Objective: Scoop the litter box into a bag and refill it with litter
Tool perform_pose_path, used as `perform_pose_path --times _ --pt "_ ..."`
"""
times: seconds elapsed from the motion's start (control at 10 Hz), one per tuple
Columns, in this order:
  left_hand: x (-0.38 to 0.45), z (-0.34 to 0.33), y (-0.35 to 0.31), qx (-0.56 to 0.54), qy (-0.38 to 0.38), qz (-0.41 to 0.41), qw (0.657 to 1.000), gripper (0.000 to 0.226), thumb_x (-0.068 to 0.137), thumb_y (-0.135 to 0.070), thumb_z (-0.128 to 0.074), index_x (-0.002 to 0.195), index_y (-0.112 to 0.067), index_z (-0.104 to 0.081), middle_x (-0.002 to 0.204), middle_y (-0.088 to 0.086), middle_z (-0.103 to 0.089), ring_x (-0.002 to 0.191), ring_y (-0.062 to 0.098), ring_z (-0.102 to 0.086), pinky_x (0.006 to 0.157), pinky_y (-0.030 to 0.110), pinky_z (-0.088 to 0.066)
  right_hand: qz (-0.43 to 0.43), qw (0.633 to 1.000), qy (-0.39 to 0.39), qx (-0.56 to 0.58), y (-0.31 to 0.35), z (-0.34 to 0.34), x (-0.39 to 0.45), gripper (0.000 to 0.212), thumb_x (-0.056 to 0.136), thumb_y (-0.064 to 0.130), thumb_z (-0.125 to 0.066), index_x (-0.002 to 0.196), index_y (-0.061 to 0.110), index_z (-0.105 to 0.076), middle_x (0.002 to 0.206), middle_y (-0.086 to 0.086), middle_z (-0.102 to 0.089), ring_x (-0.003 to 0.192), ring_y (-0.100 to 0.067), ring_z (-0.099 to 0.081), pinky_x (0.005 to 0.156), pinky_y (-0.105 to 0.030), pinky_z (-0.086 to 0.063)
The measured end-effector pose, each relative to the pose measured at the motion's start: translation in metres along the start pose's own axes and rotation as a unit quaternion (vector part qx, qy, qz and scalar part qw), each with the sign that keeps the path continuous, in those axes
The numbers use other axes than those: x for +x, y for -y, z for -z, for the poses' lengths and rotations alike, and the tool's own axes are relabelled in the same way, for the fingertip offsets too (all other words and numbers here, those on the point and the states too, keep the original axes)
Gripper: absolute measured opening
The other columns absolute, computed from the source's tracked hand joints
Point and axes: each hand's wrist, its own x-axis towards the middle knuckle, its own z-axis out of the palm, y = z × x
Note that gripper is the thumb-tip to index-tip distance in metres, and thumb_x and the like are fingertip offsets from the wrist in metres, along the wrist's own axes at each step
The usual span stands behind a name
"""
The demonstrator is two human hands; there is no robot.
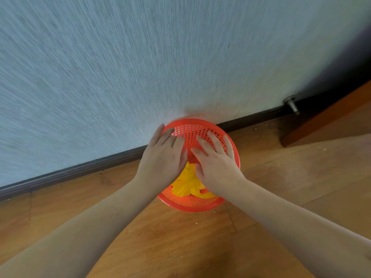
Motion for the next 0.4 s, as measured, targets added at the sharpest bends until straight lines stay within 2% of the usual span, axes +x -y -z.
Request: perform_pose_path --times 0.1,0.2,0.3,0.4 --pt "-0.015 0.009 -0.008 -0.047 0.045 0.038 0.997 0.048 0.098 -0.034 -0.043 0.135 -0.004 -0.05 0.154 0.016 -0.034 0.146 0.032 -0.023 0.115 0.044 -0.027 -0.017 1.0 0.012 -0.005 0.005 0.002 -0.009 0.06 0.087 0.04 -0.037 0.138 0.01 -0.048 0.146 -0.006 -0.045 0.143 -0.026 -0.026 0.119 -0.049 -0.011" --pt "-0.029 0.02 -0.016 -0.036 0.101 0.066 0.992 0.061 0.101 -0.041 -0.032 0.153 -0.01 -0.023 0.16 0.011 -0.021 0.148 0.025 -0.019 0.12 0.043 -0.019 -0.014 0.999 0.036 0.024 0.004 0.014 -0.02 0.063 0.096 0.035 -0.04 0.15 0.007 -0.022 0.155 -0.008 -0.031 0.146 -0.021 -0.018 0.121 -0.037 -0.007" --pt "-0.039 0.037 -0.023 -0.01 0.144 0.095 0.985 0.066 0.101 -0.046 -0.02 0.155 -0.009 -0.008 0.156 0.009 -0.034 0.147 0.022 -0.023 0.121 0.046 -0.011 -0.015 0.994 0.071 0.086 0.008 0.039 -0.03 0.067 0.1 0.035 -0.038 0.153 0.017 -0.001 0.16 -0.003 -0.013 0.147 -0.018 -0.016 0.118 -0.032 -0.014" --pt "-0.037 0.068 -0.037 -0.056 0.164 0.128 0.977 0.068 0.101 -0.046 -0.018 0.155 -0.007 -0.001 0.152 0.011 -0.04 0.148 0.021 -0.021 0.122 0.041 -0.007 -0.003 0.995 0.073 0.07 0.014 0.066 -0.046 0.07 0.099 0.037 -0.038 0.153 0.021 0.003 0.159 -0.001 -0.019 0.144 -0.017 -0.023 0.118 -0.035 -0.02"
